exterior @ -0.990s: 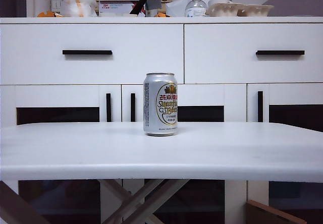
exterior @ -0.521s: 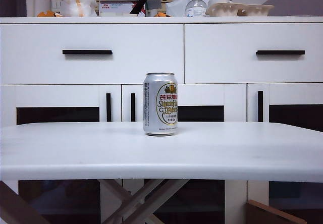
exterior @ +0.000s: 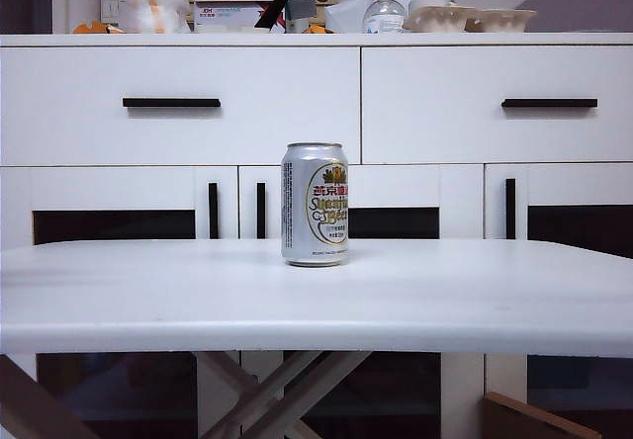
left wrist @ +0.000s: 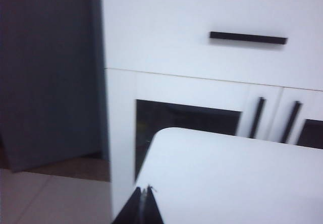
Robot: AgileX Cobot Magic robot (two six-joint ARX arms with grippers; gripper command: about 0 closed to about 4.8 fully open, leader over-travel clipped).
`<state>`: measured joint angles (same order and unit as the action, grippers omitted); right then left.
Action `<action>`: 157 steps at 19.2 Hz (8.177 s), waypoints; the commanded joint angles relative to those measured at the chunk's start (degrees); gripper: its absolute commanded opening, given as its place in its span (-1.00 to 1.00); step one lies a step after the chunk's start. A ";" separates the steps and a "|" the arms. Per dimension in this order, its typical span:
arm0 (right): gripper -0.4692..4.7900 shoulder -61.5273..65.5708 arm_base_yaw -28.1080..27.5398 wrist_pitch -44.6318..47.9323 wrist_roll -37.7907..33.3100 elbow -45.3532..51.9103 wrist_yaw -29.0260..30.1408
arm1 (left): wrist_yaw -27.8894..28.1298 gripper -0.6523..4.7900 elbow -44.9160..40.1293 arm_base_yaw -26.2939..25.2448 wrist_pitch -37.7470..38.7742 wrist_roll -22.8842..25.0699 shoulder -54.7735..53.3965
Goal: Pick up a can of beer from the white table, open the left drawer, place the beer inside the drawer, and finally close the drawer.
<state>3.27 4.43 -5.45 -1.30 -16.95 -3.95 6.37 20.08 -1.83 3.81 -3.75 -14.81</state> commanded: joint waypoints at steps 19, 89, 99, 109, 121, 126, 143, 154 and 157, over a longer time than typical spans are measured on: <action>-0.01 40.98 13.86 12.28 -0.13 -19.17 22.03 | -15.21 -0.78 35.47 25.81 7.61 3.06 -32.33; -0.23 92.24 27.43 34.21 0.90 -36.54 22.95 | -15.21 -0.78 35.65 25.73 6.86 3.08 -34.69; -0.23 70.90 27.43 20.24 3.28 -35.82 16.28 | -15.21 -0.78 35.65 25.73 5.90 1.73 -35.32; -0.23 55.36 27.10 14.86 4.55 -32.35 12.55 | -11.08 -0.78 35.65 25.59 -11.54 -23.96 -41.72; -0.23 55.04 27.17 15.06 4.52 -32.61 12.66 | 3.91 -0.78 35.65 17.44 -39.78 -66.38 -63.98; -0.23 55.04 27.19 15.08 4.52 -32.63 12.94 | 0.20 -0.61 35.69 11.98 -51.89 -76.98 -73.72; -0.23 55.04 27.21 15.08 4.55 -32.63 13.00 | -5.29 1.00 61.24 10.58 -44.61 -80.81 -95.86; -0.23 55.04 27.21 15.06 4.52 -32.63 13.00 | -5.60 1.00 71.54 10.45 -42.93 -82.62 -106.27; -0.23 55.04 27.19 15.10 4.52 -32.63 13.00 | -5.53 1.00 73.02 10.45 -42.64 -82.64 -107.73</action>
<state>58.81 31.53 6.04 3.05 -48.84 8.84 1.08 92.25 8.62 -38.04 -86.46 -122.26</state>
